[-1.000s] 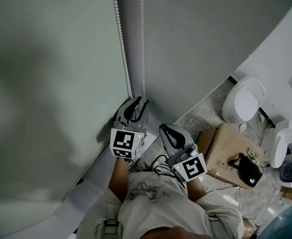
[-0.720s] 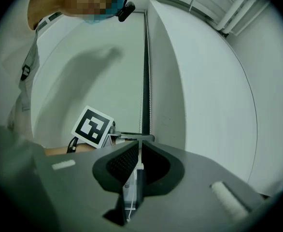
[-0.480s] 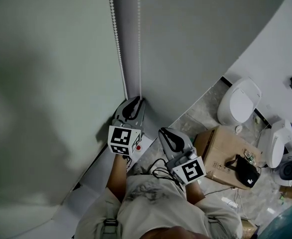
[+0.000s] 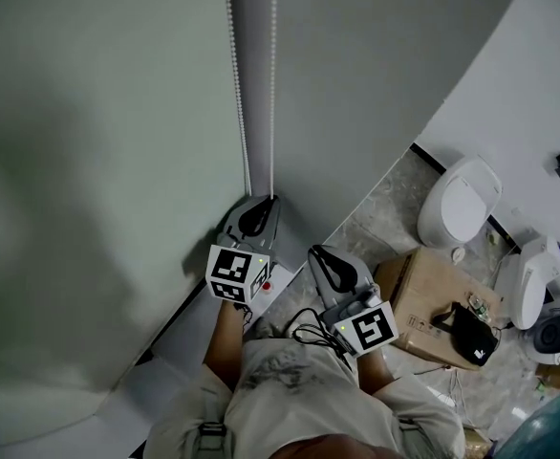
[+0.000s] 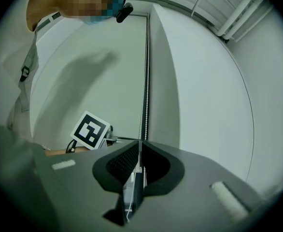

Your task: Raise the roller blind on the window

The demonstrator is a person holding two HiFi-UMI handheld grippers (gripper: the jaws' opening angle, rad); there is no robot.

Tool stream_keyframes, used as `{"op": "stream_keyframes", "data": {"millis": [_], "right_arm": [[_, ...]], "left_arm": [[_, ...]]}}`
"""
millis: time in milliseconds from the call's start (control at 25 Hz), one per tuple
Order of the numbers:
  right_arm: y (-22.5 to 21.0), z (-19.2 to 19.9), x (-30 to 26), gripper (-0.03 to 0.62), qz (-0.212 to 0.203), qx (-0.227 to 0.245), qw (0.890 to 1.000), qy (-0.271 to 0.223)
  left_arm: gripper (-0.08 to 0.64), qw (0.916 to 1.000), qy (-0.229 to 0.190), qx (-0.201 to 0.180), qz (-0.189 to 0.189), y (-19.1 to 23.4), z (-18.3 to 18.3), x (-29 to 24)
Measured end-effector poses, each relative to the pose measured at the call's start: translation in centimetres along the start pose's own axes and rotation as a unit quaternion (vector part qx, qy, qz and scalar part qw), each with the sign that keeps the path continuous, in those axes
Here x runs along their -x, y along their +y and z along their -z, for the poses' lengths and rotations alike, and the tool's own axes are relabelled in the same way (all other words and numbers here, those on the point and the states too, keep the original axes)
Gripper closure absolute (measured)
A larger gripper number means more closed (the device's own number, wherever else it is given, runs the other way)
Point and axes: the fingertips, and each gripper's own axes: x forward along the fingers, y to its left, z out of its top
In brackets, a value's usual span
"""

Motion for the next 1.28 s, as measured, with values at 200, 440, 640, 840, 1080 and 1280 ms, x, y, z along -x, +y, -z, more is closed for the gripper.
{"op": "stream_keyframes", "data": {"millis": [200, 440, 640, 840, 1080, 1280], "right_arm": [[0.6, -2.1, -0.2, 0.559, -0.014, 0.007, 0.999, -0.038], [2.0, -5.0, -0.7, 0.538, -0.042, 0.016, 0.996, -0.072], [3.0, -6.6, -1.3, 0.523, -0.078, 0.024, 0.994, -0.073], [3.6, -8.8, -1.9, 0.518, -0.101, 0.023, 0.991, -0.082], [4.2, -10.8, -2.8, 0.505, -0.124, 0.015, 0.989, -0.082], [5.5, -13.1, -3.7, 0.493, -0.145, -0.004, 0.985, -0.096]], "left_arm": [[0.552, 0.9997, 0.017, -0.007, 0.014, -2.4, 0.8, 2.5], [0.552, 0.9995, 0.028, -0.005, 0.014, -3.9, 2.2, 5.0], [0.554, 0.9996, 0.025, -0.007, 0.006, -4.3, 3.1, 6.3], [0.552, 0.9999, 0.014, 0.01, 0.0, -4.1, 3.4, 7.7], [0.552, 0.9998, 0.002, 0.017, 0.008, -4.7, 3.2, 8.7], [0.552, 0.9997, -0.002, 0.019, 0.015, -5.3, 3.5, 10.0]]}}
